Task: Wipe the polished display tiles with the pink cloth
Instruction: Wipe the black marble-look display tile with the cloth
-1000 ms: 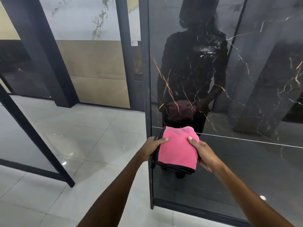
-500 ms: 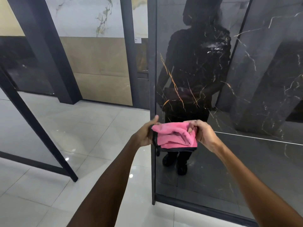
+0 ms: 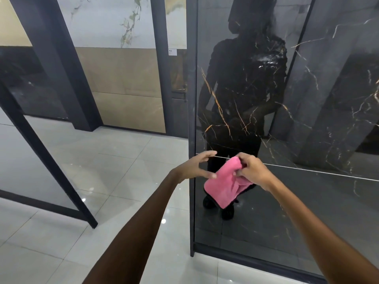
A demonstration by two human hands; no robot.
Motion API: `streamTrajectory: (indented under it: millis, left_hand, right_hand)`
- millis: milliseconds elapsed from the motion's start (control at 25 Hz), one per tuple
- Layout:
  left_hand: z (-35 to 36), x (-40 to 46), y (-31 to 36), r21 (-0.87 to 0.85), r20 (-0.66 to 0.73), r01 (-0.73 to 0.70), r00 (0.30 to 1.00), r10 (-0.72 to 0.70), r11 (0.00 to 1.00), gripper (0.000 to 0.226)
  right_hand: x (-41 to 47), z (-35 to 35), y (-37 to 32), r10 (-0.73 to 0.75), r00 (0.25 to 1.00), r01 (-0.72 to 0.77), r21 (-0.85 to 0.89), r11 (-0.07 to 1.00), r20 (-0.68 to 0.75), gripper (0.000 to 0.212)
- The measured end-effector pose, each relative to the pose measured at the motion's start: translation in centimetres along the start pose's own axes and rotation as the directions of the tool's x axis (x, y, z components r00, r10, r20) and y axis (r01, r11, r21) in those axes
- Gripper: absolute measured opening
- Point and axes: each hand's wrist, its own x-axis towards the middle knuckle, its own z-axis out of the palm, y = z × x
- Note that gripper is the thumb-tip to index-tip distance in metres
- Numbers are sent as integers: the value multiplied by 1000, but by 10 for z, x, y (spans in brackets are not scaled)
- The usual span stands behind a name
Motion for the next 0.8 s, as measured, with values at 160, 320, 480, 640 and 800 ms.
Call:
streamTrajectory:
  millis: [160,320,480,640,800]
  left_hand:
    - [18,6,12,-152,-80,-52,996,40,987,35]
    - [23,4,19,-653,-265,-184,964,5,735,27]
    - [22,8,35,-543,-282,-155,959,-5,825,39]
    - [-20,15,67,-275,-427,-169,903,37,946,48]
    - [-69,27,126,-42,-781,-331,599,176,943,46]
  right_hand:
    - [0,-4,-24,-76,983,112,217,970,-166,42]
    - [-17,2,-17,-70,996,91,606,790,-58,70]
    - [-13,20,-31,-95,978,189,583,790,-189,31]
    - [-1,-3,-59,-191,897,314,270,910,-397,12]
    - [6,-31,-100,-320,822,373,22,928,-471,26]
